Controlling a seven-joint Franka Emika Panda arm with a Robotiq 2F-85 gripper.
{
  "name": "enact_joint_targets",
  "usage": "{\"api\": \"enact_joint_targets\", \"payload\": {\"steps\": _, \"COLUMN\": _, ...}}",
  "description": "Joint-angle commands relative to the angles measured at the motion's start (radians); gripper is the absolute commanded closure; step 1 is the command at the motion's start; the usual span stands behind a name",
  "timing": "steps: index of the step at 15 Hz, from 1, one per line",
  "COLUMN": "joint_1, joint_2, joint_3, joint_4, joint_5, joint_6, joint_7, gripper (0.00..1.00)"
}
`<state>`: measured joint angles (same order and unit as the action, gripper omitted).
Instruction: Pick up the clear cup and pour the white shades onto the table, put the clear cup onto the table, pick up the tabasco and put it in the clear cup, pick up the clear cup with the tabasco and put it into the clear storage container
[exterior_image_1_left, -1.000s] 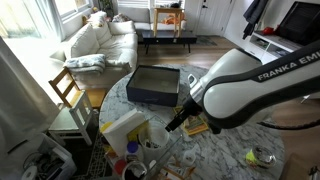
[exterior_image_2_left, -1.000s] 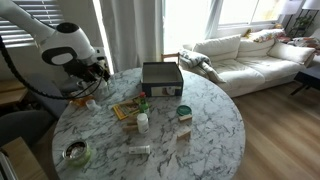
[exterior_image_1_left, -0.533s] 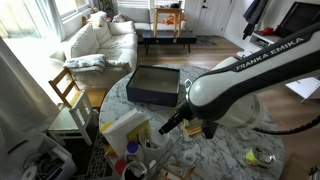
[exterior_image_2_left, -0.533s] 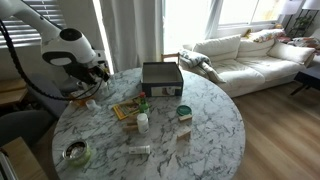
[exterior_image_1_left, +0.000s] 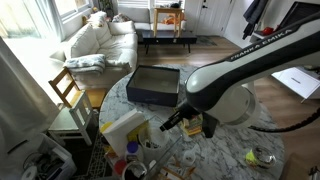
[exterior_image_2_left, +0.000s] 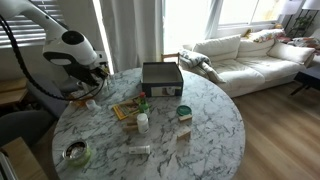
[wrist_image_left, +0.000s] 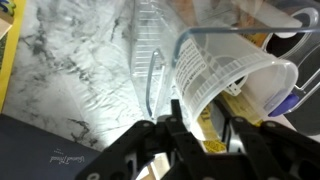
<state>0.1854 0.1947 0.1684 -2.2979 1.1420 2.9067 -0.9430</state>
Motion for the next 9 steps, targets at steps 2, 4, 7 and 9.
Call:
{"api": "enact_joint_targets", "payload": {"steps": 2, "joint_1": -0.020, "joint_2": 0.013, "joint_3": 0.006, "joint_4": -0.005, "joint_5": 0.055, "joint_6": -0.025, "joint_7": -0.062, "gripper": 1.00}}
{"api": "enact_joint_targets", "payload": {"steps": 4, "joint_1": -0.022, "joint_2": 0.019, "joint_3": 0.008, "joint_4": -0.005, "joint_5": 0.065, "joint_6": -0.029, "joint_7": -0.072, "gripper": 1.00}}
{"api": "enact_joint_targets", "payload": {"steps": 7, "joint_1": -0.018, "joint_2": 0.012, "joint_3": -0.003, "joint_4": -0.014, "joint_5": 0.048, "joint_6": -0.035, "joint_7": -0.027, "gripper": 0.99}}
{"api": "enact_joint_targets", "payload": {"steps": 9, "joint_1": -0.030, "joint_2": -0.006, "joint_3": -0.002, "joint_4": -0.009, "joint_5": 0.069, "joint_6": -0.061, "joint_7": -0.033, "gripper": 0.99}}
